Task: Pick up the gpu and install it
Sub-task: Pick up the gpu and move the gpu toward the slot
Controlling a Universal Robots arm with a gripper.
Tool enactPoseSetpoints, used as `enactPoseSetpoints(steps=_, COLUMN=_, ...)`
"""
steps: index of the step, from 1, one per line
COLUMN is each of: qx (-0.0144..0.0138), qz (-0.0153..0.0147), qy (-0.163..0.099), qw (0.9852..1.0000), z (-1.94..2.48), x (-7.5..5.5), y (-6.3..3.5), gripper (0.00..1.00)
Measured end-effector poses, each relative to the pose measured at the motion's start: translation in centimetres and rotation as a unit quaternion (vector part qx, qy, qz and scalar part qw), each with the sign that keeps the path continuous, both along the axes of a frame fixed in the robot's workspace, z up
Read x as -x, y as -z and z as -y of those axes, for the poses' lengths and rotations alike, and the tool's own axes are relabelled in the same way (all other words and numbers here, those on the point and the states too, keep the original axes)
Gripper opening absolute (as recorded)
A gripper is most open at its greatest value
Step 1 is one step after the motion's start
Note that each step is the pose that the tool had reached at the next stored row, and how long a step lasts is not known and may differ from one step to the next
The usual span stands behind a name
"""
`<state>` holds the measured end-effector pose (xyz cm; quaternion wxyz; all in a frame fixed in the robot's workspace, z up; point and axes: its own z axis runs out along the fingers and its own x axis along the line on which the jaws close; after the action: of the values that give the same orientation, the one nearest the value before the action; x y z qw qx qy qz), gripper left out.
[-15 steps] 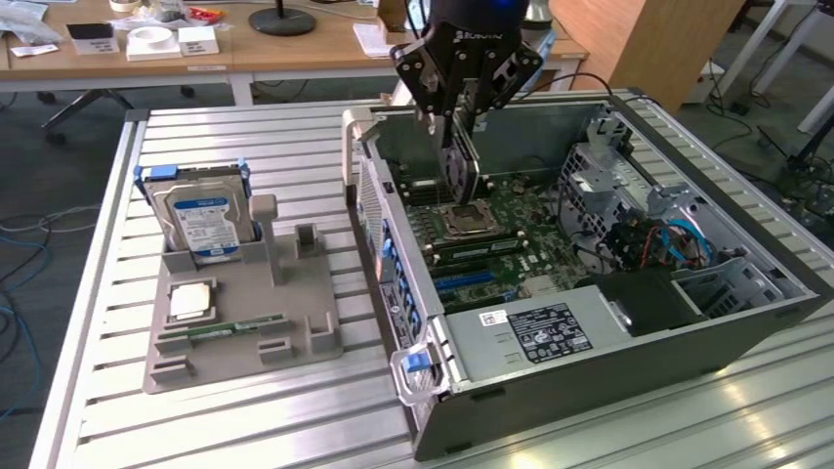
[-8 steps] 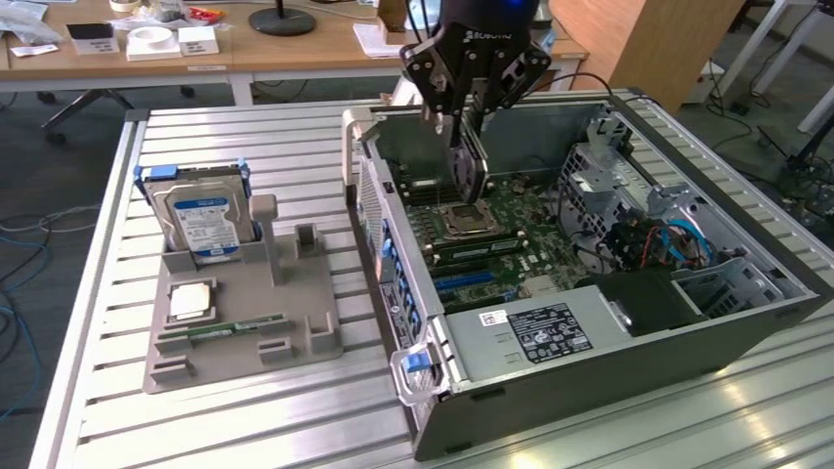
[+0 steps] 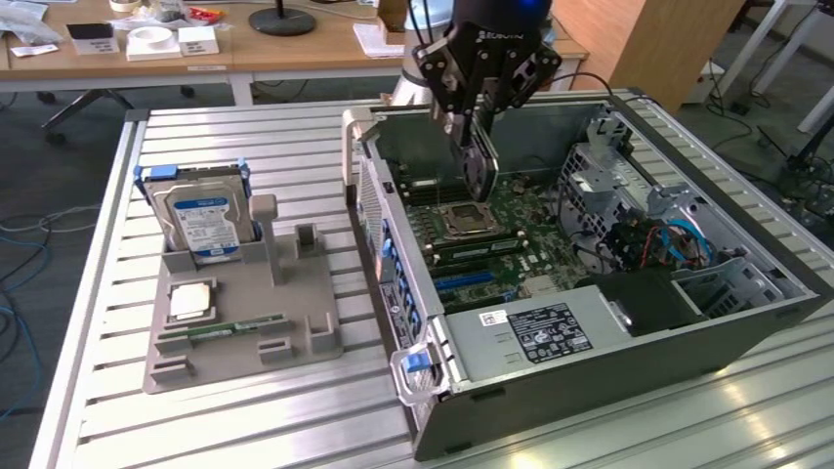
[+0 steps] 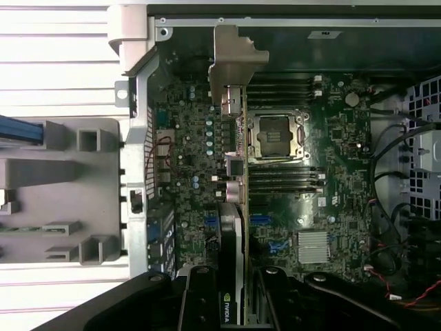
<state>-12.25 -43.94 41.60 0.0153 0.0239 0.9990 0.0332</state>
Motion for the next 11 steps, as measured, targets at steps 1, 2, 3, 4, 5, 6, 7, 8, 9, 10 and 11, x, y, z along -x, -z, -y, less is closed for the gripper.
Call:
enactPoseSetpoints(steps=1, qx=0.0, qz=0.0, qy=0.0, qw=1.0, z=0.0, x=-0.2, y=0.0, gripper=0.27)
enactPoseSetpoints(steps=2, qx=0.0, qz=0.0, qy=0.0, qw=1.0, z=0.0, x=-0.4, y=0.01, gripper=0.27)
enactPoseSetpoints(steps=3, qx=0.0, qz=0.0, qy=0.0, qw=1.0, z=0.0, x=-0.6, y=0.0, gripper=0.27)
enactPoseSetpoints(steps=4, qx=0.0, qz=0.0, qy=0.0, qw=1.0, z=0.0, x=-0.7, y=0.0, gripper=0.27)
enactPoseSetpoints(steps=5, qx=0.0, qz=0.0, qy=0.0, qw=1.0, z=0.0, x=-0.9, y=0.0, gripper=0.27)
enactPoseSetpoints(steps=6, qx=0.0, qz=0.0, qy=0.0, qw=1.0, z=0.0, x=-1.1, y=0.0, gripper=0.27)
enactPoseSetpoints(steps=7, qx=0.0, qz=0.0, qy=0.0, qw=1.0, z=0.0, x=-1.2, y=0.0, gripper=0.27)
enactPoseSetpoints(steps=8, qx=0.0, qz=0.0, qy=0.0, qw=1.0, z=0.0, x=-1.4, y=0.0, gripper=0.27)
enactPoseSetpoints(steps=9, qx=0.0001, qz=0.0, qy=0.0, qw=1.0, z=0.01, x=-1.5, y=0.0, gripper=0.27)
enactPoseSetpoints(steps=10, qx=0.0, qz=0.0, qy=0.0, qw=1.0, z=0.01, x=-1.5, y=0.0, gripper=0.27)
enactPoseSetpoints(steps=11, qx=0.0, qz=0.0, qy=0.0, qw=1.0, z=0.01, x=-1.5, y=0.0, gripper=0.27)
